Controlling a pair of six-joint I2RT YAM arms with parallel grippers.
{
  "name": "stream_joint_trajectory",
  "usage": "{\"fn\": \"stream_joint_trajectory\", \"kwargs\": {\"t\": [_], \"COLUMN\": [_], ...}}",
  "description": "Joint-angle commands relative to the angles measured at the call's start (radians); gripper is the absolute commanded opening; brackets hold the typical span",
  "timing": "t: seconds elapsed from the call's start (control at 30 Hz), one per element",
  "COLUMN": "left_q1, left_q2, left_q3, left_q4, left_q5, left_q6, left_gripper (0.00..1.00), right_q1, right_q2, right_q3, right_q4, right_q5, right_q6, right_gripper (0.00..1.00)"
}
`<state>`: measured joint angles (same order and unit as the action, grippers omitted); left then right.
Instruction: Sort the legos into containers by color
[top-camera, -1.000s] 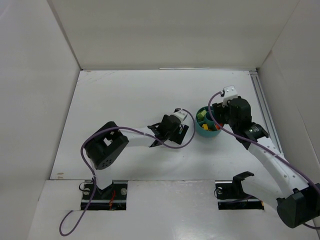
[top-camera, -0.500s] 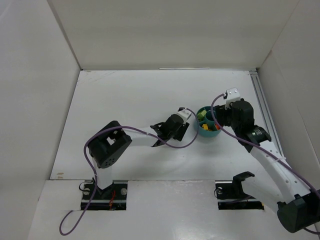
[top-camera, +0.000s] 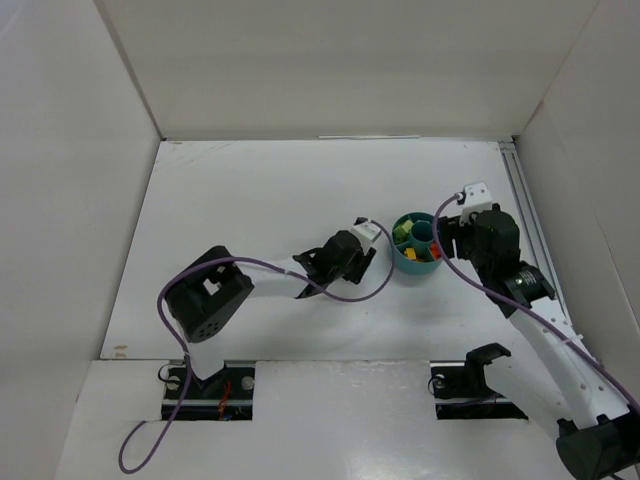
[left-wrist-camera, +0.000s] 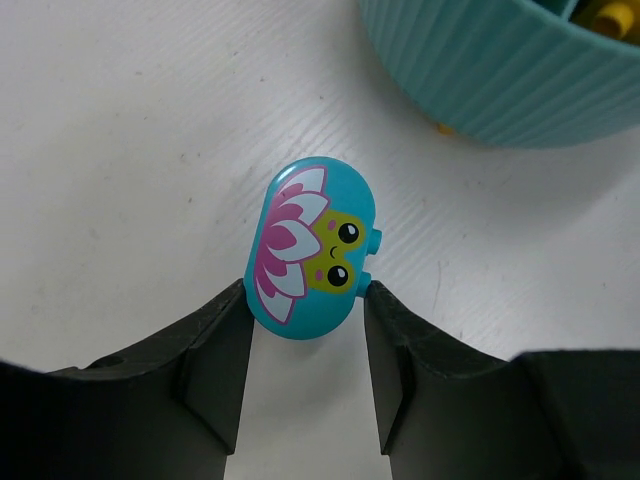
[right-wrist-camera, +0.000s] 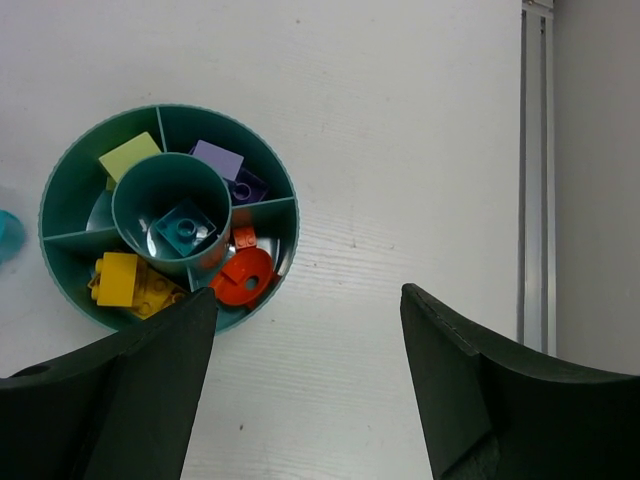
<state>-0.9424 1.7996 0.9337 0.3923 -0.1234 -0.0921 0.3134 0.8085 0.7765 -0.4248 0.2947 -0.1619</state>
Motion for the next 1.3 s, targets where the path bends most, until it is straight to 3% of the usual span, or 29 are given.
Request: {"fn": "stream_joint_trajectory", "kwargs": {"t": [0.0, 0.23, 0.37, 0.7, 0.87, 0.97, 1.1, 1.27], "left_q1": [-0.004, -0.013, -0.013, -0.013, -0.013, -0.013, -0.013, -0.022], "left_q2": [-0.165, -0.321, -0.321, -0.168, -0.031, 0.029, 0.052, 0.040], "left_q3": [-0.052, -0.021, 0.117, 0.391, 0.614, 0.663, 0.675, 0.607], "left_q4": [0.062, -0.102, -0.248, -0.466, -0.581, -0.561, -0.469, -0.272], "left_q5": [0.011, 0.093, 0.114, 0.269, 0.318, 0.330, 0.237, 0.260], "left_q6": [0.049, 0.077, 0.065, 0.046, 0.037, 0.015, -0.040, -0.076], "left_gripper": [0.30, 0.26, 0.26, 0.29, 0.29, 0.29, 0.29, 0.30], "right_q1": [-0.010, -0.010, -0.019, -0.028, -0.028, -0.028, -0.028, -0.028], "right_q2": [-0.012, -0.003, -0.012, -0.129, -0.179, -0.198, -0.209, -0.209], "right_q3": [0.001, 0.001, 0.021, 0.050, 0.060, 0.060, 0.060, 0.060], "right_q4": [-0.006, -0.017, -0.060, -0.181, -0.203, -0.203, -0.212, -0.212], "right_q5": [-0.011, -0.060, -0.029, 0.162, 0.198, 0.207, 0.207, 0.207], "right_q6": [-0.005, -0.014, -0.024, -0.014, -0.005, 0.004, 0.004, 0.004], "right_gripper": [0.79, 0.79, 0.79, 0.79, 0.79, 0.80, 0.80, 0.80]}}
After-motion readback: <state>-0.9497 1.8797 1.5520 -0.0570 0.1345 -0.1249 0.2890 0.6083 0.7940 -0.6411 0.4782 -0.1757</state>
